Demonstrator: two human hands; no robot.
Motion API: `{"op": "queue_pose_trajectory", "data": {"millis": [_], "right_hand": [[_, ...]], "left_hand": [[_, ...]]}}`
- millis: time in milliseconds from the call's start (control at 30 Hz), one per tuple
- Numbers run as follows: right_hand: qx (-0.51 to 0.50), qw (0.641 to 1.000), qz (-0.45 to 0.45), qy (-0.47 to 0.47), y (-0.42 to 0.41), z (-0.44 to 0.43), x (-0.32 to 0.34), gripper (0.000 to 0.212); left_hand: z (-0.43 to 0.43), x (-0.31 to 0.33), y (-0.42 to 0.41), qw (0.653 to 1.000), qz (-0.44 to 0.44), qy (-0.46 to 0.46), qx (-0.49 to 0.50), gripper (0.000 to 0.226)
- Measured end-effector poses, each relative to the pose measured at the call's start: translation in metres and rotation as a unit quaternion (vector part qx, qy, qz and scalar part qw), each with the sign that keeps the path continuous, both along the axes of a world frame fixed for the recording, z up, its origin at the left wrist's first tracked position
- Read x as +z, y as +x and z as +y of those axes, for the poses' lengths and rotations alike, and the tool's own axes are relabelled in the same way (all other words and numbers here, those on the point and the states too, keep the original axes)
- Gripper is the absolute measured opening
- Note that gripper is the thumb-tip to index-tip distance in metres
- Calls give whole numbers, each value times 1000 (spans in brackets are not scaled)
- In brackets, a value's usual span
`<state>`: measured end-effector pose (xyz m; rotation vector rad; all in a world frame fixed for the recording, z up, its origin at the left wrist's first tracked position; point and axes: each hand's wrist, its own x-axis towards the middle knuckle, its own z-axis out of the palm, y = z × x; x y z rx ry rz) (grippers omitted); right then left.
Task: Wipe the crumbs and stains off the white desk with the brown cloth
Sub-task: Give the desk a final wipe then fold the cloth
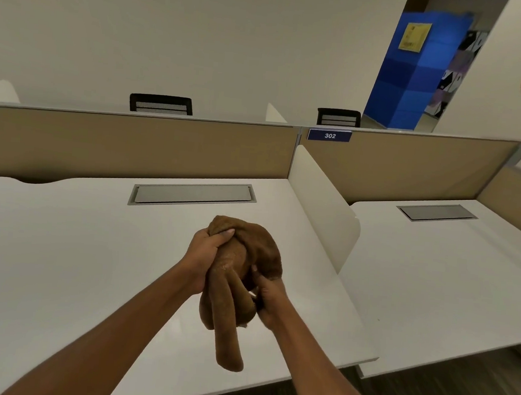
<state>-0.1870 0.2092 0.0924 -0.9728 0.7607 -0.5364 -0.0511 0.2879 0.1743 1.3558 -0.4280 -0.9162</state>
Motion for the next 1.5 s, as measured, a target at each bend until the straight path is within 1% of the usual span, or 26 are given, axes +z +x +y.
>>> {"op": "queue_pose_trajectory", "data": {"millis": [167,200,267,333,367,400,467,533,567,633,700,767,833,933,967,1033,1100,1167,1233,1267,1300,1333,1367,1400,1467,1500], "right_hand": [[-62,989,67,-114,-2,-21,54,35],[-75,987,61,-129,-3,-24,69,34],[-90,985,2,-148,-10,-31,94,43],[-65,987,-52,-135,-17,-35,102,53],[-34,990,-65,-119,-18,-34,97,55],[-5,993,-58,-100,-17,-28,88,56],[31,997,1,-71,-14,-17,69,48],[74,994,19,-83,-14,-13,52,38],[108,990,-7,-93,-15,-13,45,45],[170,980,-37,-96,-19,-11,38,73],[180,978,9,-106,-20,-13,30,93],[175,978,35,-107,-18,-16,27,102],[150,982,34,-105,-14,-20,31,104],[96,982,41,-160,-5,-23,61,98],[79,978,34,-192,-2,-24,76,95],[43,964,-2,-263,-1,-27,110,90],[-28,933,-2,-358,-6,-31,146,82],[-108,897,-5,-428,-12,-34,176,52],[-97,865,38,-492,-12,-37,190,19],[-71,827,81,-551,-10,-37,192,8],[-53,805,95,-583,-8,-40,189,13],[-44,822,71,-563,-5,-43,183,14],[-47,853,39,-518,-2,-44,178,12],[-66,879,16,-472,-1,-46,172,19],[-85,935,-21,-342,2,-50,158,29],[-93,953,-28,-287,4,-53,153,29]], "left_hand": [[8,9,16,996,-75,24,-34,28],[11,16,20,995,-93,17,-45,28],[16,29,28,992,-95,-39,-73,36],[18,34,32,989,-56,-97,-97,47],[18,32,29,988,-45,-104,-104,49],[17,26,23,990,-44,-91,-99,46],[13,10,12,997,-51,-34,-55,38],[10,-7,8,1000,-3,-13,-14,33],[10,-13,9,999,28,-13,-9,32],[13,-24,14,998,56,-5,-30,36],[16,-30,19,995,58,6,-76,49],[18,-32,26,990,60,6,-126,64],[18,-28,34,987,60,-1,-152,75],[14,-2,38,987,20,-10,-162,85],[13,13,39,985,4,-35,-167,87],[14,51,44,974,-45,-132,-180,84],[19,92,53,949,-122,-228,-181,81],[21,121,60,933,-199,-268,-135,83],[15,128,58,941,-237,-234,-64,69],[10,123,53,950,-232,-207,-39,54],[5,115,49,957,-232,-175,-30,36],[1,106,46,956,-254,-142,-35,22],[-2,96,46,946,-300,-113,-45,17],[-6,85,49,937,-333,-89,-51,18],[-8,66,55,946,-318,-56,-28,22],[-9,59,60,952,-303,-44,-13,24]]}}
